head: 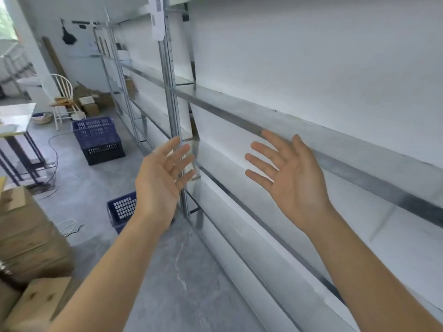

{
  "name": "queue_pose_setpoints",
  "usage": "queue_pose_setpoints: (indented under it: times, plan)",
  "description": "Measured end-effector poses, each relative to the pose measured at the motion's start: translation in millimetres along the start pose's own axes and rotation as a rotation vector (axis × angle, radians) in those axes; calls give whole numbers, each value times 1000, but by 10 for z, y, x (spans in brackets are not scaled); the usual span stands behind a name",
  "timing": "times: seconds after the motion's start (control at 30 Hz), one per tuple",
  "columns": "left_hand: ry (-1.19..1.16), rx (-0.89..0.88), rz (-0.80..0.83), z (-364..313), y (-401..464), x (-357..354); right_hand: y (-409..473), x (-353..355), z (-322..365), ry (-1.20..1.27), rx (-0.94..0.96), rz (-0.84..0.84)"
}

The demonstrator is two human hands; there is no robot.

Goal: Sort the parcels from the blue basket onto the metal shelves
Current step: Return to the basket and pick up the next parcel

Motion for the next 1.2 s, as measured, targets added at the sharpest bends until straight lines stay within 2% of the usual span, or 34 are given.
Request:
queue_pose_setpoints:
  times: [0.23, 0.53, 1.03, 1.2]
  plan:
    - [58, 18, -131, -246, 393, 996, 585, -760, -732, 54, -120, 81]
    - [50, 25, -283, -355, 653, 1730, 1152, -1380, -1419, 98, -257, 201]
    - [-36, 151, -399, -16, 2112, 2107, 3154, -1552, -1973, 74, -423, 343]
    - [-96, 132, -450, 83, 2520, 2201, 3667, -1652, -2206, 114, -498, 365]
Point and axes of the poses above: each hand's wrist, its own y-axis towards the middle knuckle, its own x-axis out of the back of the hand, z = x × y, the point moved 1 cm from there along y, towards the middle knuckle
